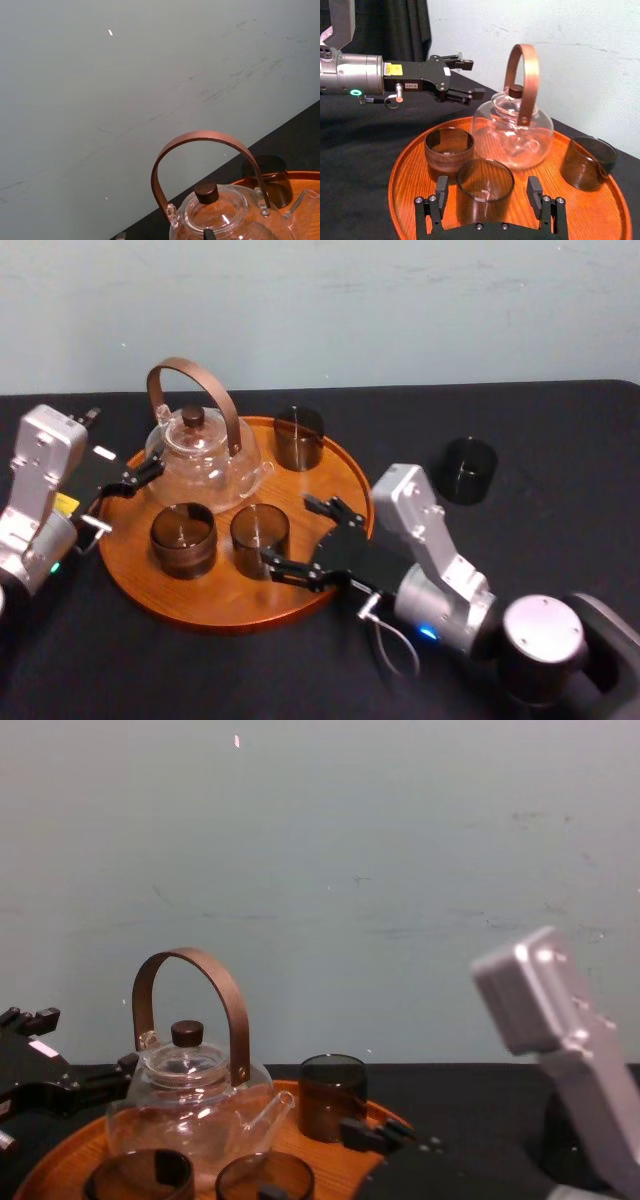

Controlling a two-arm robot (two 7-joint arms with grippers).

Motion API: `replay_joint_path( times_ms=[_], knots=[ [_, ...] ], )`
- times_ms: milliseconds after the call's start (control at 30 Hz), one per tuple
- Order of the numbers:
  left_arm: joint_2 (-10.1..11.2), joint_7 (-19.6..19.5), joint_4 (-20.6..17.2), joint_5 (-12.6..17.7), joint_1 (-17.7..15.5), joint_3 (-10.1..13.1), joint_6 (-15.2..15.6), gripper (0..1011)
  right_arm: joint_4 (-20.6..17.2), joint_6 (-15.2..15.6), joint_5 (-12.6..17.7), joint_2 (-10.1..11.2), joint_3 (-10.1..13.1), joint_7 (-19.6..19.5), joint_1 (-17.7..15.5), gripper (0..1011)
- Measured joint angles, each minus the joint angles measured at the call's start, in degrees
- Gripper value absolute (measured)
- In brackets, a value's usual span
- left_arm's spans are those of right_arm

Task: Pick up the glass from the table and place it on the tray.

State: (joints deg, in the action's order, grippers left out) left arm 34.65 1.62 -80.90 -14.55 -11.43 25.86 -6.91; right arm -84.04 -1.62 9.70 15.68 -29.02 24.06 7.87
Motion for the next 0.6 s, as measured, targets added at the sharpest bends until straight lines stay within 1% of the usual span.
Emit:
replay_joint_path(
  times_ms=[67,133,167,233,267,367,467,567,600],
  knots=[
    [0.0,0.0,0.0,0.0,0.0,0.0,0.0,1001,-0.9,-0.1,0.3,0.7,0.5,-0.2,-1.0,1002],
    [0.0,0.0,0.0,0.0,0.0,0.0,0.0,1001,-2.2,-0.6,0.9,1.8,1.5,-0.5,-2.8,1002],
    [0.0,0.0,0.0,0.0,0.0,0.0,0.0,1001,-2.8,-1.0,1.4,2.5,2.2,-0.7,-4.0,1002],
    [0.0,0.0,0.0,0.0,0.0,0.0,0.0,1001,-3.3,-1.5,1.8,3.3,3.1,-0.9,-5.2,1002],
    [0.0,0.0,0.0,0.0,0.0,0.0,0.0,1001,-3.7,-2.0,2.4,4.0,4.0,-1.1,-6.5,1002],
    [0.0,0.0,0.0,0.0,0.0,0.0,0.0,1001,-4.1,-2.7,3.4,4.9,5.4,-1.3,-8.3,1002],
    [0.0,0.0,0.0,0.0,0.0,0.0,0.0,1001,-4.4,-3.6,4.5,5.9,7.6,-2.0,-10.6,1002],
    [0.0,0.0,0.0,0.0,0.0,0.0,0.0,1001,-4.4,-4.0,5.0,6.3,9.0,-2.5,-11.6,1002],
    [0.0,0.0,0.0,0.0,0.0,0.0,0.0,1001,-4.3,-4.2,5.3,6.5,9.9,-2.9,-12.1,1002]
  ],
)
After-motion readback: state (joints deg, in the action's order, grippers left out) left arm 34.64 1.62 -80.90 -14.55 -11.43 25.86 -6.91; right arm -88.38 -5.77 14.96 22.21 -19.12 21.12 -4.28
